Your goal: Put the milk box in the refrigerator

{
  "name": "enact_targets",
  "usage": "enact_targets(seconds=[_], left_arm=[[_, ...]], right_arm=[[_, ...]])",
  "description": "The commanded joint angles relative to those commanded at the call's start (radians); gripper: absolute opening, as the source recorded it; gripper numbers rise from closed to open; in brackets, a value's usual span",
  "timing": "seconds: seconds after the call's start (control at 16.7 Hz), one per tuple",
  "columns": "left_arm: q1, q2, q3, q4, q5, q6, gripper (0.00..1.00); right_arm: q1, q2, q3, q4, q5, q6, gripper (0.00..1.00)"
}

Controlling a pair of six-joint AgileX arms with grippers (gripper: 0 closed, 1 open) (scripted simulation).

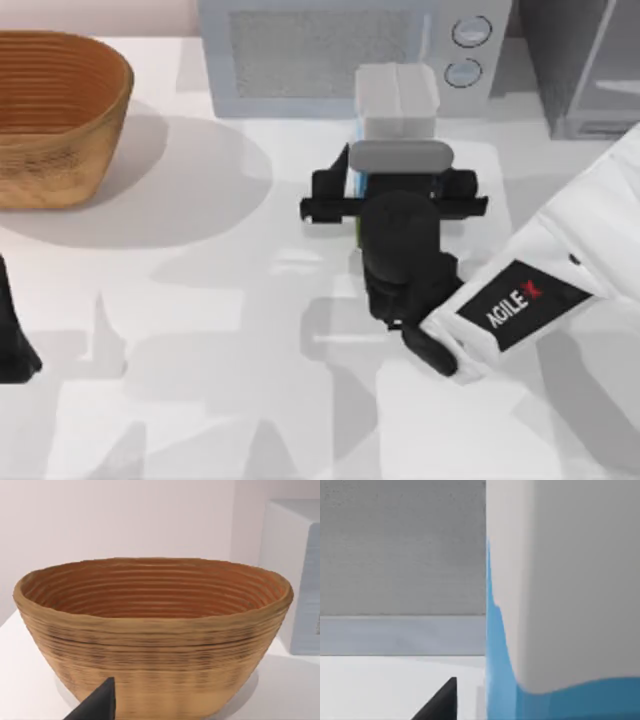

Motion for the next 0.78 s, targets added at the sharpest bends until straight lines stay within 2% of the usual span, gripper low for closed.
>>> enact_targets(seconds=[0.54,0.78], left_arm=[[0.0,0.0,0.0,0.0,0.0,0.0,1.0],[0.0,0.0,0.0,0.0,0.0,0.0,1.0]], right_arm=[[0.0,0.0,0.0,0.0,0.0,0.0,0.02],[0.0,0.0,0.0,0.0,0.0,0.0,0.0]])
